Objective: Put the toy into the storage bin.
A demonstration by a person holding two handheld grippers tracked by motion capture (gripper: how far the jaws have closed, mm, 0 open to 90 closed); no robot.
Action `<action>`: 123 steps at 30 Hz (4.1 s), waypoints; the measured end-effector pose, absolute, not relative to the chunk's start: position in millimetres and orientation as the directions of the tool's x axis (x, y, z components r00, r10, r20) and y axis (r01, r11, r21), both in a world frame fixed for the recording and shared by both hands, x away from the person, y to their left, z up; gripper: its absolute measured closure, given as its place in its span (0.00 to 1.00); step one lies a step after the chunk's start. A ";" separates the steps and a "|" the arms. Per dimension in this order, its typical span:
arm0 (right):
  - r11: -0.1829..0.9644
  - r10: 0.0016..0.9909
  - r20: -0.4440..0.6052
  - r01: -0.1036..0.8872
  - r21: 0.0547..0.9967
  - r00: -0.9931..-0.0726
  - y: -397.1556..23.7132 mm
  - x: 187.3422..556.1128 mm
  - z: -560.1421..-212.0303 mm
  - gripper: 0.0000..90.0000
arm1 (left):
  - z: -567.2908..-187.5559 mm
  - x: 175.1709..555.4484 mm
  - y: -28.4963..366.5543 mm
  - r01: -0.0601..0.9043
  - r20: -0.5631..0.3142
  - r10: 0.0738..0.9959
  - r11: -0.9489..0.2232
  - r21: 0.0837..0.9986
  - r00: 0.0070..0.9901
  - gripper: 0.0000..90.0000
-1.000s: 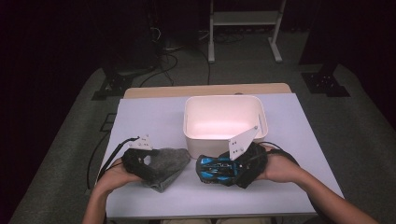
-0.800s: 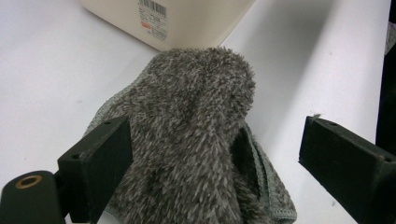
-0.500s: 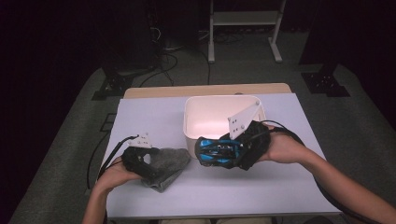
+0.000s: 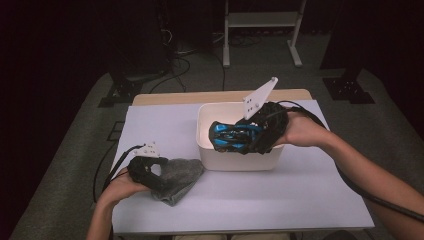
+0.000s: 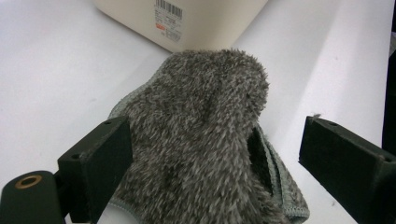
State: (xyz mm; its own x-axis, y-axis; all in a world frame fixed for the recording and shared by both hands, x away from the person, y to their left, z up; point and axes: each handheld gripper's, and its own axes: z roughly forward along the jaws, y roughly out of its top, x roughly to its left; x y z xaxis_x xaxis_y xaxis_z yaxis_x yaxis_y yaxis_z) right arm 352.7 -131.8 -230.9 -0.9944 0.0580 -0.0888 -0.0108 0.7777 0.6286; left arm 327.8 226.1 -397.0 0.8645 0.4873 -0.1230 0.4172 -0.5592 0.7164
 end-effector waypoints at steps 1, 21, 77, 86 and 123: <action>0.779 0.058 -0.090 -0.012 0.627 -0.994 -131.4 355.8 -229.0 0.28 | -397.6 327.9 226.4 0.417 -0.121 0.488 -0.562 0.714 0.864 0.10; 0.770 0.100 -0.058 0.040 0.637 -0.993 -130.0 412.0 -241.8 0.28 | -399.5 325.0 227.4 0.416 -0.102 0.495 -0.582 0.698 0.863 0.10; 0.805 0.126 0.074 0.145 0.575 -0.989 -111.7 455.0 -327.5 0.28 | -397.0 322.7 232.0 0.414 -0.108 0.491 -0.573 0.708 0.864 0.10; 0.816 0.117 0.091 0.147 0.559 -0.989 -106.5 453.9 -338.0 0.28 | -395.9 322.4 232.5 0.407 -0.100 0.487 -0.579 0.706 0.868 0.10; 0.855 0.118 0.124 0.165 0.492 -0.985 -99.3 460.7 -361.6 0.28 | -398.7 322.9 235.3 0.416 -0.112 0.488 -0.574 0.705 0.865 0.10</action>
State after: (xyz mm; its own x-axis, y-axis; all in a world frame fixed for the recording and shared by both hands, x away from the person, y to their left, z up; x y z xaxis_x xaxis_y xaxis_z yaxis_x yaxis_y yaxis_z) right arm 460.7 -99.3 -361.6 -0.9852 0.1183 0.1242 0.1647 0.8551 0.4916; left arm 322.9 235.3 -398.7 0.8653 0.4884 -0.1124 0.4157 -0.5742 0.7053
